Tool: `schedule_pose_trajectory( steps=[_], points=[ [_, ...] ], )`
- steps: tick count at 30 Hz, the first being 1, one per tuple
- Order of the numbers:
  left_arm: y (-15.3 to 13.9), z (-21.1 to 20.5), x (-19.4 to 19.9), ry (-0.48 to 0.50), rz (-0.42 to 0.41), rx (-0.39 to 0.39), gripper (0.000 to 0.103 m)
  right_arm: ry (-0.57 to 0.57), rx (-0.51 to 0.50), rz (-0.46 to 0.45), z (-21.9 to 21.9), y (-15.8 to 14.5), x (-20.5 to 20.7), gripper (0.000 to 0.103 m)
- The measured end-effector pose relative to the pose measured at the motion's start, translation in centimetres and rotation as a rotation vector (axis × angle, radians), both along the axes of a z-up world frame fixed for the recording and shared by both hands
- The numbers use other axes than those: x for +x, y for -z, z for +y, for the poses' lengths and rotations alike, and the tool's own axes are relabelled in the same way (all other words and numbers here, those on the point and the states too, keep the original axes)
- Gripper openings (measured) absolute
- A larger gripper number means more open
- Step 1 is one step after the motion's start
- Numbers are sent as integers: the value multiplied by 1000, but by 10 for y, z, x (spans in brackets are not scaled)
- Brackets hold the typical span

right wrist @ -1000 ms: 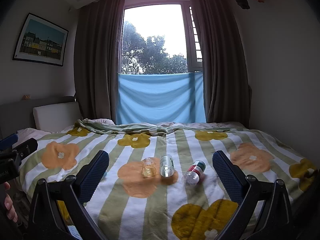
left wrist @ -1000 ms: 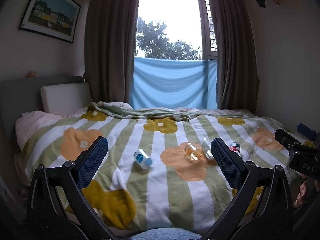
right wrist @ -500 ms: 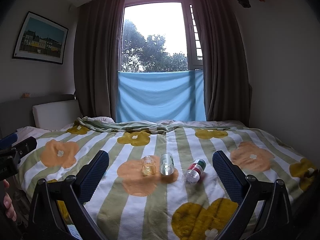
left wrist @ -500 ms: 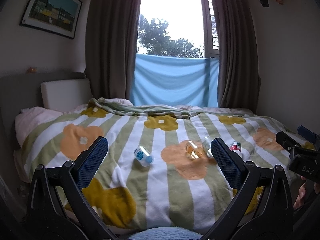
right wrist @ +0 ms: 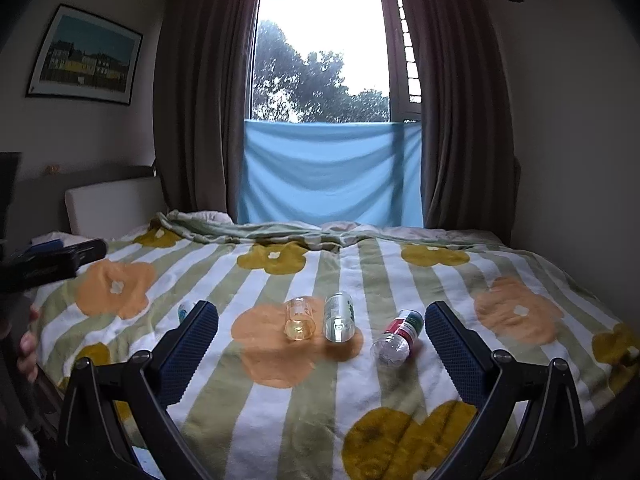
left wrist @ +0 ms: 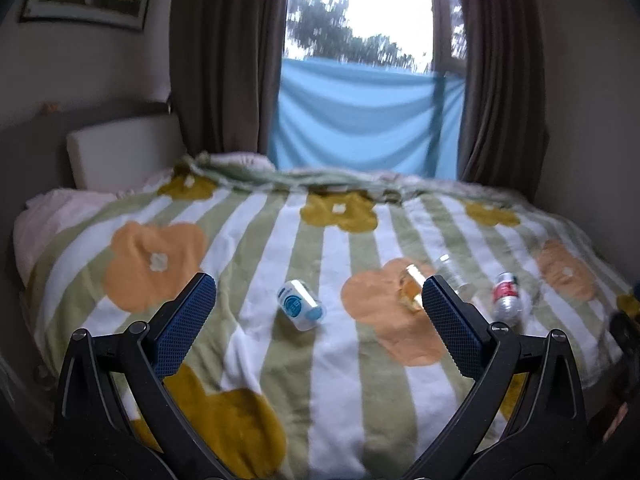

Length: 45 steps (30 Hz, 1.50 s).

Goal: Flip cup upside down
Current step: 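Reach the left tool to the white bottle lying on its side and grasp it, then lift the white bottle with the left tool and rotate it upright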

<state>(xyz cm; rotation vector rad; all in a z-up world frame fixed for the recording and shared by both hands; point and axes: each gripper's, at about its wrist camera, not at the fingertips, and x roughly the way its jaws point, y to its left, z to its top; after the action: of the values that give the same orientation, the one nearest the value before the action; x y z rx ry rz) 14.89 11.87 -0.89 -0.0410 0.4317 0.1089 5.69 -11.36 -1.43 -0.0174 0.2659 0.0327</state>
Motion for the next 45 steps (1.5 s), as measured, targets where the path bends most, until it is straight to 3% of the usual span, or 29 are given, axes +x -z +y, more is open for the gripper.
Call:
schedule_pose_trajectory(
  steps=[6, 11, 14, 18, 21, 25, 32, 40, 45],
  points=[
    [32, 33, 95, -37, 171, -55, 103, -39, 6, 67, 0, 14, 35, 103],
    [76, 65, 168, -41, 320, -208, 103, -80, 23, 125, 3, 33, 66, 103],
    [105, 73, 207, -72, 416, -201, 103, -108, 19, 162, 9, 46, 82, 103],
    [147, 81, 245, -104, 562, -223, 103, -137, 11, 191, 17, 59, 97, 103],
    [176, 92, 264, -128, 670, -310, 102, -167, 19, 210, 24, 67, 103, 103],
    [193, 94, 276, -128, 699, -324, 100, -200, -5, 229, 37, 80, 109, 103],
    [208, 100, 286, -65, 714, -446, 68, -229, -1, 299, 50, 105, 130, 103],
    [199, 96, 285, -41, 703, -430, 66, -232, 6, 304, 53, 108, 129, 103],
    [175, 82, 269, 13, 686, -429, 66, -220, 15, 280, 44, 101, 122, 103]
  ],
)
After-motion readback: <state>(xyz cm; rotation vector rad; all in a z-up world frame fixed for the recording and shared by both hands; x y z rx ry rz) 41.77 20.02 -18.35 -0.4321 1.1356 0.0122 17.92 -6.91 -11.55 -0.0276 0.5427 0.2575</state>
